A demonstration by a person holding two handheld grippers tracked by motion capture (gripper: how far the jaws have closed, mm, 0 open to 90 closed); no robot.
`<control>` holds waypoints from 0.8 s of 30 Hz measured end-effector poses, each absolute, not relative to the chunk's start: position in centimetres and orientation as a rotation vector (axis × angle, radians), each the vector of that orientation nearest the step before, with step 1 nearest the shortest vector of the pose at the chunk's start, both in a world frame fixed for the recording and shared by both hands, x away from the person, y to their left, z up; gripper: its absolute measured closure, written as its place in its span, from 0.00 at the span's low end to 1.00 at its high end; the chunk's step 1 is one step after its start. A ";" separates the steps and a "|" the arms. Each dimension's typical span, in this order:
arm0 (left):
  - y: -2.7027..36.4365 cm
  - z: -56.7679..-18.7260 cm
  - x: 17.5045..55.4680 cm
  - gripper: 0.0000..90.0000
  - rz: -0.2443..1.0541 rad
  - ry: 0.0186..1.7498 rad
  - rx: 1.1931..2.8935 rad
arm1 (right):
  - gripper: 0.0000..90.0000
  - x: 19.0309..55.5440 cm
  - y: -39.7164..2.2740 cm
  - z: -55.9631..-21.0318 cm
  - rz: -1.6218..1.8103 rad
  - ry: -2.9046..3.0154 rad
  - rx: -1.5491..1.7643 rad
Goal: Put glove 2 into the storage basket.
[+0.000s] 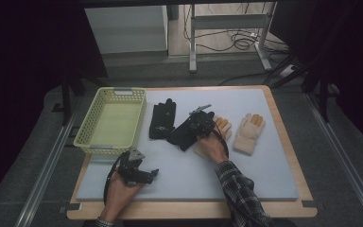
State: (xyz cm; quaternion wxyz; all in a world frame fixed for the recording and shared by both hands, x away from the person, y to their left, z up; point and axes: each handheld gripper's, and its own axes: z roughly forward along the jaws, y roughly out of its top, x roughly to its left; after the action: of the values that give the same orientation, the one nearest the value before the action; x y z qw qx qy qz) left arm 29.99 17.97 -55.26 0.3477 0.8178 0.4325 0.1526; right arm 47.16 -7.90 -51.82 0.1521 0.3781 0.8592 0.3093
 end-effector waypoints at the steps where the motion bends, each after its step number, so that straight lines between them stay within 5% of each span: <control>1: 18.0 -55.3 30.0 0.04 0.395 1.122 2.121 | 0.93 47.2 -8.0 -51.7 0.893 2.467 1.071; 24: 18.0 -55.2 30.0 0.04 0.399 1.116 2.125 | 0.94 39.2 -10.7 -43.1 1.199 2.513 0.727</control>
State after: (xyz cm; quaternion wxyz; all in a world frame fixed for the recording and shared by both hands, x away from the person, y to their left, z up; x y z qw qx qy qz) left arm 30.01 18.02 -55.25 0.3467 0.8192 0.4301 0.1538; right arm 39.18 -10.73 -43.13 0.1314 0.2503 0.8657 0.4131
